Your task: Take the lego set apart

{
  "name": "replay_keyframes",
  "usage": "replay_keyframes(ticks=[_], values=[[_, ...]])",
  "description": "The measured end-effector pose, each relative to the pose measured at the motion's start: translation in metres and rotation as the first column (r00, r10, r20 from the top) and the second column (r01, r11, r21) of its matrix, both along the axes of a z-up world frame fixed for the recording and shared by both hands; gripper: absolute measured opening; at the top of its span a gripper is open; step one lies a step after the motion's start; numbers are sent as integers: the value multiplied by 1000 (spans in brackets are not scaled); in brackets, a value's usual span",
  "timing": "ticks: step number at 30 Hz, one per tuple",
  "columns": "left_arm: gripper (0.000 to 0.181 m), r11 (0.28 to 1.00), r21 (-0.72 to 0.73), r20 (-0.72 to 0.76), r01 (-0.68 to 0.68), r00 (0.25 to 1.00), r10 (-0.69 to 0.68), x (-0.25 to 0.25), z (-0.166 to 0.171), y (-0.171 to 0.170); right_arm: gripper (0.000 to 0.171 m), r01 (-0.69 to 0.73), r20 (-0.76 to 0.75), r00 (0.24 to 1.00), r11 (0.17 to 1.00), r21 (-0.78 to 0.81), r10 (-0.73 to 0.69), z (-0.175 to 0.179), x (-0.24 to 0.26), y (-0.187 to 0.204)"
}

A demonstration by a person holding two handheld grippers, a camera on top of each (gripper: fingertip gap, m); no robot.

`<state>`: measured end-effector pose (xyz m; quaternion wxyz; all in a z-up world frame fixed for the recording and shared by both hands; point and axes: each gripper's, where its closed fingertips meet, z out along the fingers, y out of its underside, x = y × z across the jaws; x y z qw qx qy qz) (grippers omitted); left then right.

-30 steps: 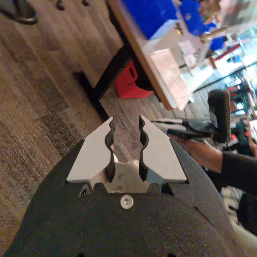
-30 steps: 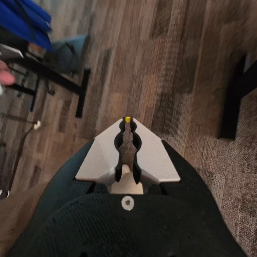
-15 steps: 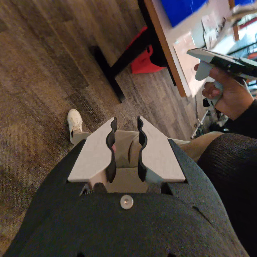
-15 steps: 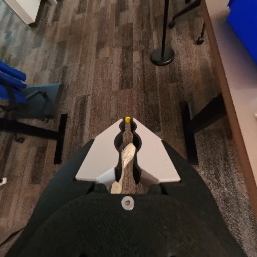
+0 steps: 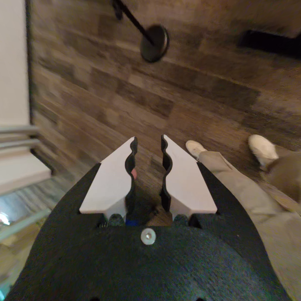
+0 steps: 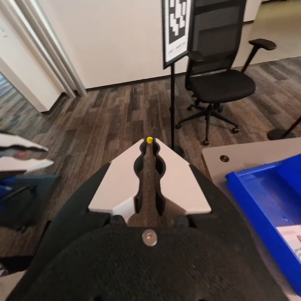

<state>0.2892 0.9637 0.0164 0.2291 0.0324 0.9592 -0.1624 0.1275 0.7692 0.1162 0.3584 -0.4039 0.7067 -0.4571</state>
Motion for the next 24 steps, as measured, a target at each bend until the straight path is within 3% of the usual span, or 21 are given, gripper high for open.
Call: replay_keyframes(ticks=[1,4,7,11,16,19,24], values=[[29,999,-12,30,52,998,-51,13,8,-31,7,44,-11,999,999,6,-44,-4,0,-10],[30,974,-49,109,220,971,-214,43,32,-118,6,195,-56,980,980,50,-192,-22,-10,-35],[35,915,-29,226,402,895,-385,64,55,-192,7,351,-95,935,931,96,-343,-29,-21,-50],[39,808,-19,299,589,774,-558,70,81,-266,7,510,-73,860,856,83,-505,-16,-21,-68],[41,697,-35,330,716,667,-669,68,96,-353,7,641,-19,763,753,148,-646,-24,-8,-102],[45,649,-20,358,761,611,-706,67,91,-414,7,662,-22,744,733,156,-668,-41,4,-146],[52,595,50,337,802,547,-766,59,77,-516,7,677,6,725,715,173,-688,-47,9,-261]])
